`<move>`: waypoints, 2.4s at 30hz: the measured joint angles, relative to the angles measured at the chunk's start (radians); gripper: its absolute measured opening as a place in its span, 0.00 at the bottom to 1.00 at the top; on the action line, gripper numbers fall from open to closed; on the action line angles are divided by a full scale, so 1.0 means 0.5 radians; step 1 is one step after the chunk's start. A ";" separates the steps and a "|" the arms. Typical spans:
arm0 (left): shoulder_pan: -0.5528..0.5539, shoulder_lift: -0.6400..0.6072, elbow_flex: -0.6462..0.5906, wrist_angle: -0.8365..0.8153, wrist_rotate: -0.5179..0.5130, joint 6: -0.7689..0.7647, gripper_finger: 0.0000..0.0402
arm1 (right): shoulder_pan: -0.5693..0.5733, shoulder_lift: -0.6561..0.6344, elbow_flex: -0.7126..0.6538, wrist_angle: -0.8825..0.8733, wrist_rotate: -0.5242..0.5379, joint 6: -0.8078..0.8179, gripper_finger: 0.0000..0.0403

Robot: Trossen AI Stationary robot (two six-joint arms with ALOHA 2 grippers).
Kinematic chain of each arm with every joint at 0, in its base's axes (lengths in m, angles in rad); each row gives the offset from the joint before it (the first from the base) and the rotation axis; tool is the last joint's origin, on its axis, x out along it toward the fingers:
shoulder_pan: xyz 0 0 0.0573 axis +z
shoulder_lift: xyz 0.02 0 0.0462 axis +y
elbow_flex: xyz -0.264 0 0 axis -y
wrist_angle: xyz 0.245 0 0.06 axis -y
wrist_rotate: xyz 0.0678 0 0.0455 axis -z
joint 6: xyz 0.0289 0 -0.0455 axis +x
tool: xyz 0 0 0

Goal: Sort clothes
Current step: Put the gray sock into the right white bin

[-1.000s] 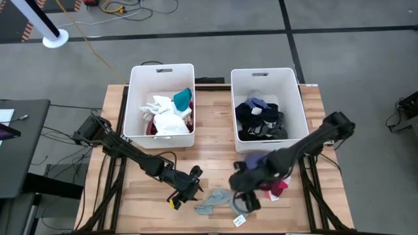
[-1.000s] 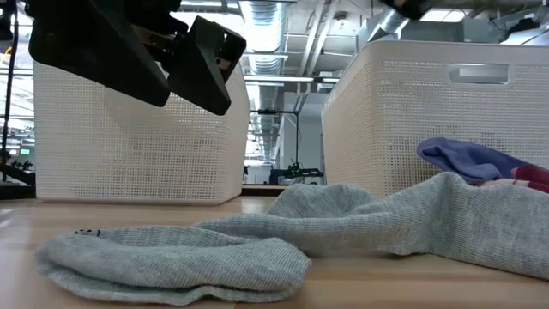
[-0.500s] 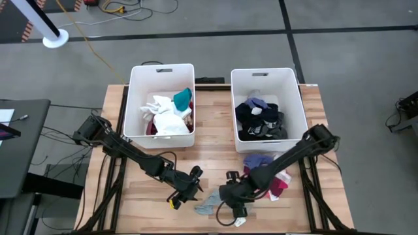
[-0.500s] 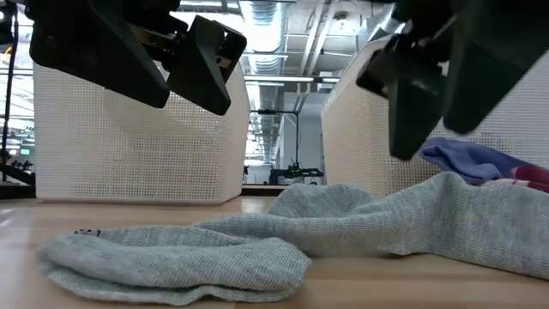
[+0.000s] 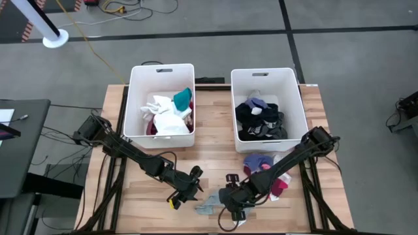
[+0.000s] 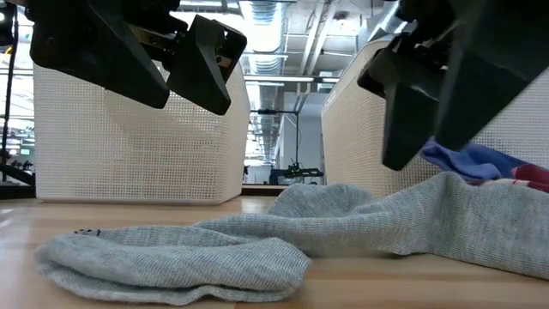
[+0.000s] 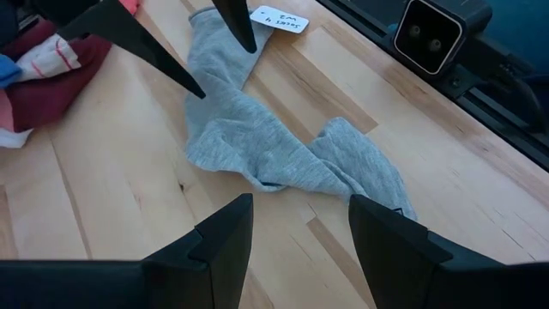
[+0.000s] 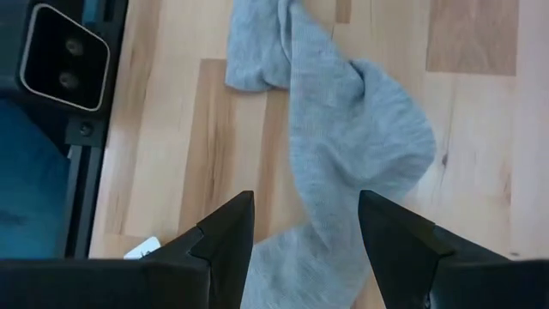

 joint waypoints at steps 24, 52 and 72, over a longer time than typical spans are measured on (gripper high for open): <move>0.001 0.000 0.000 0.003 0.002 0.011 0.47 | 0.005 0.048 -0.130 0.063 0.065 0.161 0.38; 0.002 0.000 0.001 0.002 0.002 0.065 0.47 | 0.034 -0.217 0.830 -1.334 1.043 -0.211 0.00; 0.002 0.000 0.001 -0.015 0.002 0.064 0.47 | -0.504 -1.141 1.078 -2.208 1.988 0.147 0.00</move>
